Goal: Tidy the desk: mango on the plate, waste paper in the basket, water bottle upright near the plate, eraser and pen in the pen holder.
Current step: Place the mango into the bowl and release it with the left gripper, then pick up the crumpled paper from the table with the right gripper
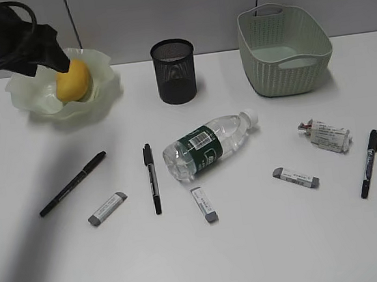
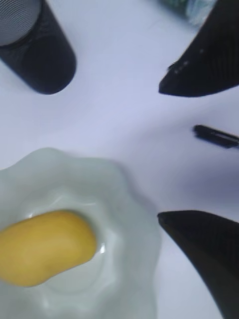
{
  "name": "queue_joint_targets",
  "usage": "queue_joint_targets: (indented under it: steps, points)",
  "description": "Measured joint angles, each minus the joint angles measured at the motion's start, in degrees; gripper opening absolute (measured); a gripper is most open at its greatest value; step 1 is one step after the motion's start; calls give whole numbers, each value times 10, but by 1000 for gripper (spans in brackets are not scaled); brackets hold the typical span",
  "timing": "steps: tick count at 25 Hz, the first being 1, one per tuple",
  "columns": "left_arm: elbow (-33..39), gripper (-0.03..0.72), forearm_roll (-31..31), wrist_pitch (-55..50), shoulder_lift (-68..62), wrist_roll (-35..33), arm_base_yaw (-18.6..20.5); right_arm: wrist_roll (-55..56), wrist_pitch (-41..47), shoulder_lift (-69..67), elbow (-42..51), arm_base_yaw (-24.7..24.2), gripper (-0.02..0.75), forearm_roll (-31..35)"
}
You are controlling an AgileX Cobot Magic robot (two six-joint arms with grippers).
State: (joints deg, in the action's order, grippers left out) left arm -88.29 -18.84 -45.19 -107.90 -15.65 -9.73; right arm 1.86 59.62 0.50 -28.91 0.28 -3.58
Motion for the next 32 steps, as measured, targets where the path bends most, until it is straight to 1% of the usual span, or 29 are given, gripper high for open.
queue_joint_targets:
  steps: [5, 8, 11, 14, 17, 20, 23, 27, 32]
  points:
    - [-1, 533, 5, -132, 50, 2, 0, 0, 0, 0, 0, 0, 459, 0]
    - [-2, 533, 17, -214, 61, 20, 0, 0, 0, 0, 0, 0, 459, 0]
    - [-2, 526, 53, -240, 67, 57, -1, 0, 0, 0, 0, 0, 459, 0]
    - [13, 502, 86, -242, 86, 94, -1, 0, 0, 0, 0, 0, 459, 0]
    - [38, 484, 95, -242, 119, 107, -1, 0, 0, 0, 0, 0, 459, 0]
    - [88, 480, 96, -242, 161, 109, -1, 0, 0, 0, 0, 0, 459, 0]
    - [163, 480, 106, -242, 220, 109, -1, 0, -1, 0, 0, 0, 459, 0]
    - [270, 480, 104, -239, 318, 116, -1, 0, 0, 0, 0, 0, 459, 0]
    - [385, 470, 83, -163, 476, 131, -1, 0, 0, 0, 0, 0, 459, 0]
